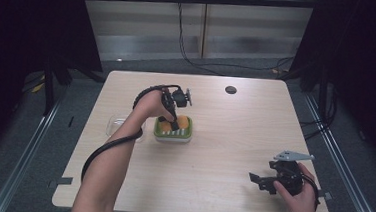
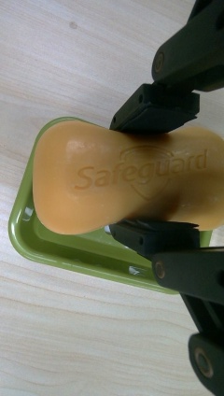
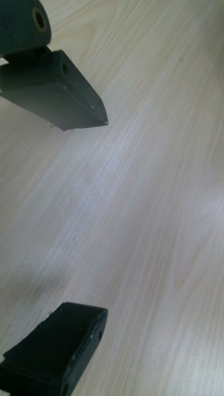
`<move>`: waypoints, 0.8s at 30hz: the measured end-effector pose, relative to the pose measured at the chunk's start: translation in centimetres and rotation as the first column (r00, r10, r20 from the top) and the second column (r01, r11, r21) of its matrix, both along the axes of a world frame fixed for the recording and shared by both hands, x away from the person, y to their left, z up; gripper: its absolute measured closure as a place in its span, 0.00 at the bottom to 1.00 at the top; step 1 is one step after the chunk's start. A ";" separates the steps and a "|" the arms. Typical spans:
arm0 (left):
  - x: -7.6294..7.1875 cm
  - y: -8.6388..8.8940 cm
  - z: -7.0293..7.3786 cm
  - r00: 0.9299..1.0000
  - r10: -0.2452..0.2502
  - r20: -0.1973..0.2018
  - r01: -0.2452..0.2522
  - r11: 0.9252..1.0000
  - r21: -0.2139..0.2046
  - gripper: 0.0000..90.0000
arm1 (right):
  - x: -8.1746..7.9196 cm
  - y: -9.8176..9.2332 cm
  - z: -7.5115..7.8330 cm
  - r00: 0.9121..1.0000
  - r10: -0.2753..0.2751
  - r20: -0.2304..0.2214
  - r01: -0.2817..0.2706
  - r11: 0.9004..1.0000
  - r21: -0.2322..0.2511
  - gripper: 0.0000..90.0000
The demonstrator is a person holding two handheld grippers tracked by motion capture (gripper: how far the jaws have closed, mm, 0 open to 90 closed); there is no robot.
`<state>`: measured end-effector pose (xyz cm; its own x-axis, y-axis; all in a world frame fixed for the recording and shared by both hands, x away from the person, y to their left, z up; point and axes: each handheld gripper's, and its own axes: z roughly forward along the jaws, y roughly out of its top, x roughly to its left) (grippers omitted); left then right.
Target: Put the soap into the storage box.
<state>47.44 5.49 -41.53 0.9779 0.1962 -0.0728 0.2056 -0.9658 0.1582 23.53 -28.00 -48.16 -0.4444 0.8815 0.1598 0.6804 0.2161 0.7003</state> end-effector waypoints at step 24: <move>0.5 0.0 -1.0 1.000 -0.001 -0.019 0.001 1.000 0.022 0.56 | -0.1 0.0 0.1 1.000 0.009 0.008 -0.009 1.000 -0.001 0.08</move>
